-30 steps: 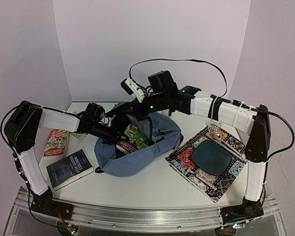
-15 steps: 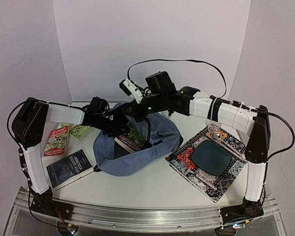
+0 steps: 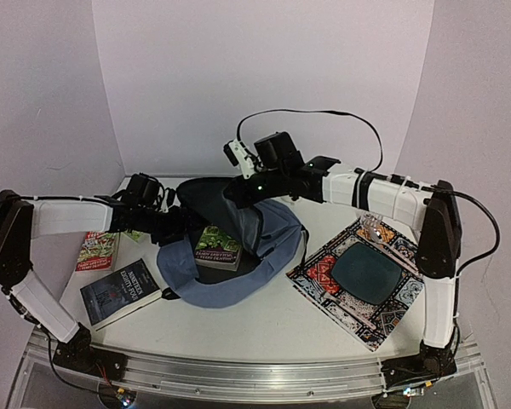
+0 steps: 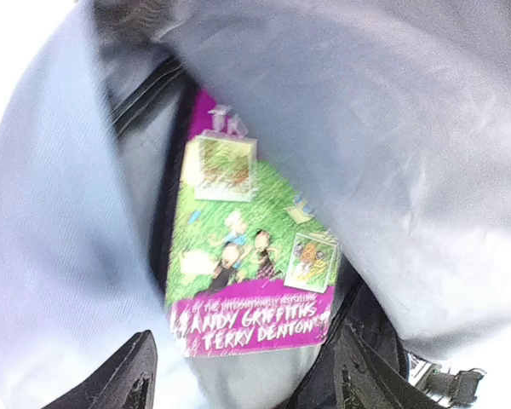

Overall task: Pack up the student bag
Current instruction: Place the book in the largest pocket of the bag, then grab the book at the corner of the board.

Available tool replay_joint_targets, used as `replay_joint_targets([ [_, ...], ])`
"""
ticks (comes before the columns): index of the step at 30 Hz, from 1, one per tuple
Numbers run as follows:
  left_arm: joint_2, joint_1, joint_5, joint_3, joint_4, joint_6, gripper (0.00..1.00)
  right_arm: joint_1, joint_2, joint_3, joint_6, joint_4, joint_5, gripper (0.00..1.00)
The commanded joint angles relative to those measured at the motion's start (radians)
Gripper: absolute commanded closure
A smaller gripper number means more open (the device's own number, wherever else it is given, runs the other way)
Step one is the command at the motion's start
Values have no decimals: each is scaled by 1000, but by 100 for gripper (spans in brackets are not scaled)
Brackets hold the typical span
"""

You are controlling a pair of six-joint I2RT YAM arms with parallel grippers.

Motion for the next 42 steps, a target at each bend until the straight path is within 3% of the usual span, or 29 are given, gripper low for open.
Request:
replay_joint_targets([
  [1,-91,-29,-43,-95,5,-172,28,4,22,1,60,51,8,100],
  [5,-158,-36,-74,-149,-11,-182,28,-2,42,-20,100,49,48,100],
  [11,-226,-5,-175,-106,-141,-117,21,-69,50,-135,264,46,57,100],
  [21,-273,173,-396,-69,-380,-8,7,-85,83,-186,302,51,-11,98],
  [32,13,256,-818,128,-490,215,4,-85,87,-198,305,83,-54,98],
  [42,358,274,-975,337,-465,315,6,-85,80,-210,308,97,-73,100],
])
